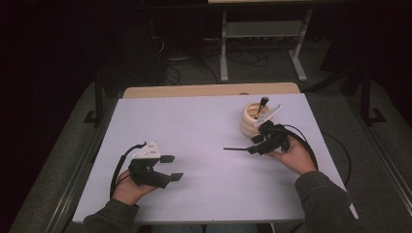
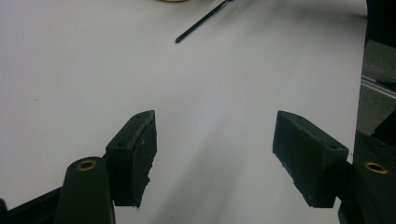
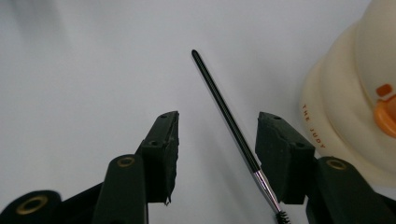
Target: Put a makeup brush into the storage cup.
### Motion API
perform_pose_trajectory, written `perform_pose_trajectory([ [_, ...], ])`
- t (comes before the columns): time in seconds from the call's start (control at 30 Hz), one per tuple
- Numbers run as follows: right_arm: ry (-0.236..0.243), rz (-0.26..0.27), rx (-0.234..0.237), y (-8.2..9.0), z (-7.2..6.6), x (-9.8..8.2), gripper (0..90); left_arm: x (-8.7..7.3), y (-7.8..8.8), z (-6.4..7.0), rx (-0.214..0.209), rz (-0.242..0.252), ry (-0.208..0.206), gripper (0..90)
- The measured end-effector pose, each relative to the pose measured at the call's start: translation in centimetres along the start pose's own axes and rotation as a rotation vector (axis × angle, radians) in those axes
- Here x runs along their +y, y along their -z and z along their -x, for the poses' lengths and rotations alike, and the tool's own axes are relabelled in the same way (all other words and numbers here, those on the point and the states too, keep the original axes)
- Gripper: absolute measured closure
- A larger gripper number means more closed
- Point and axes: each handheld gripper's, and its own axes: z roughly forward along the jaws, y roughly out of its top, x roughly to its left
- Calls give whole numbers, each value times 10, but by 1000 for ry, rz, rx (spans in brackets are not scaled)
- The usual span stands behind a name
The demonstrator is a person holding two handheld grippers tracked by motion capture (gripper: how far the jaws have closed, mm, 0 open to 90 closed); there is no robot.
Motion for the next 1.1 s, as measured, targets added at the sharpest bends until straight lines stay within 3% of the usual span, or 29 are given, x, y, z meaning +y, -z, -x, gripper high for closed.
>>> perform_pose_trajectory([
  [0.07, 25, -24, -15, -6, 2, 0, 518, 0, 0, -1, -1, 3, 2, 301],
  [0.33, 18, -68, -12, -19, 8, -1, 605, -1, -2, 0, -3, -4, 1, 298],
  [0.53, 63, -102, -42, -30, 9, -1, 671, 0, -4, 0, -8, -8, 2, 296],
  [0.7, 74, -114, -55, -34, 12, -1, 693, -1, -4, 0, -7, -7, 2, 295],
  [0.93, 108, -129, -33, -40, 16, -4, 748, -1, -6, -1, -12, -15, 1, 296],
  [1.1, 130, -109, -10, -40, 21, -7, 800, -1, -8, 0, -18, -24, 2, 298],
])
